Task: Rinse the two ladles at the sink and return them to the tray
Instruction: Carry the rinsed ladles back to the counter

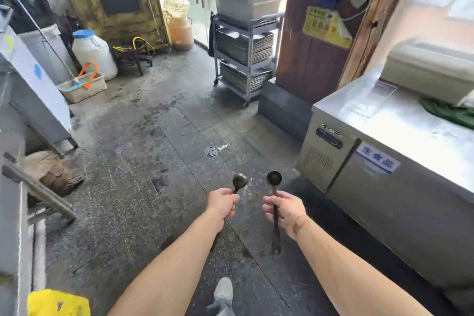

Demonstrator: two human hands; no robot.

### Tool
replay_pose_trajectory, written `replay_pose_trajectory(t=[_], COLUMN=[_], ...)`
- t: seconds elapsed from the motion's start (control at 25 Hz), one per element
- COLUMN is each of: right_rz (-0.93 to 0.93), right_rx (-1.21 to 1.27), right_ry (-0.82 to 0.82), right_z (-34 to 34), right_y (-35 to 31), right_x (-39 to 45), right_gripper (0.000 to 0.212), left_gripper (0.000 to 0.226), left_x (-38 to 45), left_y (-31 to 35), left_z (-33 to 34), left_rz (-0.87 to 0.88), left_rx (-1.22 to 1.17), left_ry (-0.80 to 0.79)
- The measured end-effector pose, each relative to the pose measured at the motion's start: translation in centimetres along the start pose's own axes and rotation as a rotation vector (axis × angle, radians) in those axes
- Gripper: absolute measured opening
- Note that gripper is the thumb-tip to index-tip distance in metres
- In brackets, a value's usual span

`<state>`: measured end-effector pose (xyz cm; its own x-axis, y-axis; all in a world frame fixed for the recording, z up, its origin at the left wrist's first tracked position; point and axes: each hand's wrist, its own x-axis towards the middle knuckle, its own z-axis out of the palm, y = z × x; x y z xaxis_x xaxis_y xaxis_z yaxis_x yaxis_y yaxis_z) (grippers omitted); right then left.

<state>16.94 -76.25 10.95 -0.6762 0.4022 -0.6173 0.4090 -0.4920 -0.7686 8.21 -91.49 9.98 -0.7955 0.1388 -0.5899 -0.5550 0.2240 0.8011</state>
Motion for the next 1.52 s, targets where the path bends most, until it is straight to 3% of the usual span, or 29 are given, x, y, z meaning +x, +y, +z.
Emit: replay_pose_trajectory(t=[0.24, 0.48, 0.8, 1.16, 1.52], right_rz=[-0.017, -0.053, -0.069, -0.048, -0.051], right_rx=[0.09, 0.194, 0.274, 0.318, 0.29], right_ry=[0.157, 0.306, 0.446, 0.504, 0.429], right_z=[-1.6, -0.9, -1.8, -7.4, -17.0], right_y=[-3.0, -6.8, -9.8, -13.6, -20.7], right_x=[4.4, 8.4, 11.3, 17.5, 24.4], right_gripper=[0.016, 0.016, 0.019, 0.018, 0.019], left_gripper=[0.01, 0.009, 0.005, 0.012, 0.011], left_x=[5.3, 10.5, 15.8, 20.4, 23.4], left_y=[3.6, 7.7, 10.9, 13.8, 18.7], left_z=[4.8, 8.2, 12.9, 21.8, 33.9], left_rz=[0.02, 0.013, 0.01, -0.022, 0.002], left_rx=[0.084, 0.167, 0.252, 0.259, 0.295], left_ry=[-0.173, -0.345, -0.464, -0.471, -0.537])
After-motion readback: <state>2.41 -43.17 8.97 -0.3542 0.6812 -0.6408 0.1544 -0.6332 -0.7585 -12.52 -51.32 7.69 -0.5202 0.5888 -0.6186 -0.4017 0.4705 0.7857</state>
